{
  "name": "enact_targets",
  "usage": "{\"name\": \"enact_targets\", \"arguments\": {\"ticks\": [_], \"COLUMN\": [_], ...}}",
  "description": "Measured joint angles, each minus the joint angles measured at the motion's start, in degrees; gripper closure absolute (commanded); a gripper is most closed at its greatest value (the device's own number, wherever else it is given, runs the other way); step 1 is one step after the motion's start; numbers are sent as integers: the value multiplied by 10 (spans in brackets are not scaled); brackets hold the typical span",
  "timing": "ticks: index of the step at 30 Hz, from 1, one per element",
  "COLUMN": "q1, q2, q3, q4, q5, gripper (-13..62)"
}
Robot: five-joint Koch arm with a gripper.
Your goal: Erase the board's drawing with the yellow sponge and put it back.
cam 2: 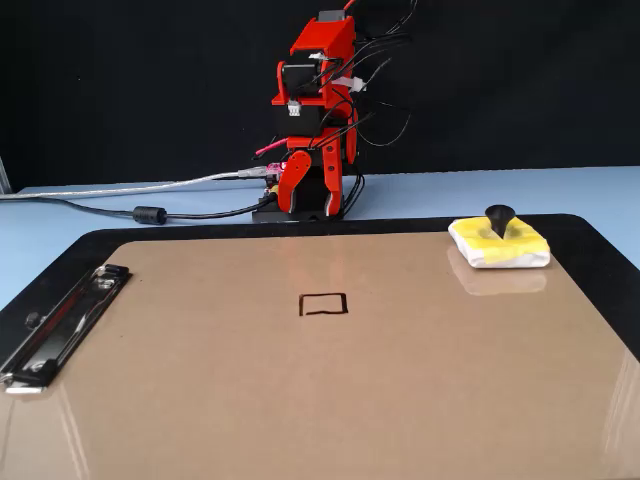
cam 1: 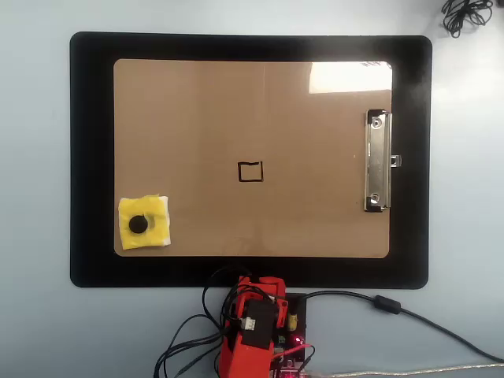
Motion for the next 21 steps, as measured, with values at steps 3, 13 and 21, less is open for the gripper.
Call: {"name": "enact_targets", "arguments": {"ticks": [3, 13, 21], "q1": [0, 0, -34], "q2": [0, 0, 0], "q3": [0, 0, -160], "q4": [0, 0, 2], "q5": [0, 0, 3], "gripper": [149, 152, 157]}}
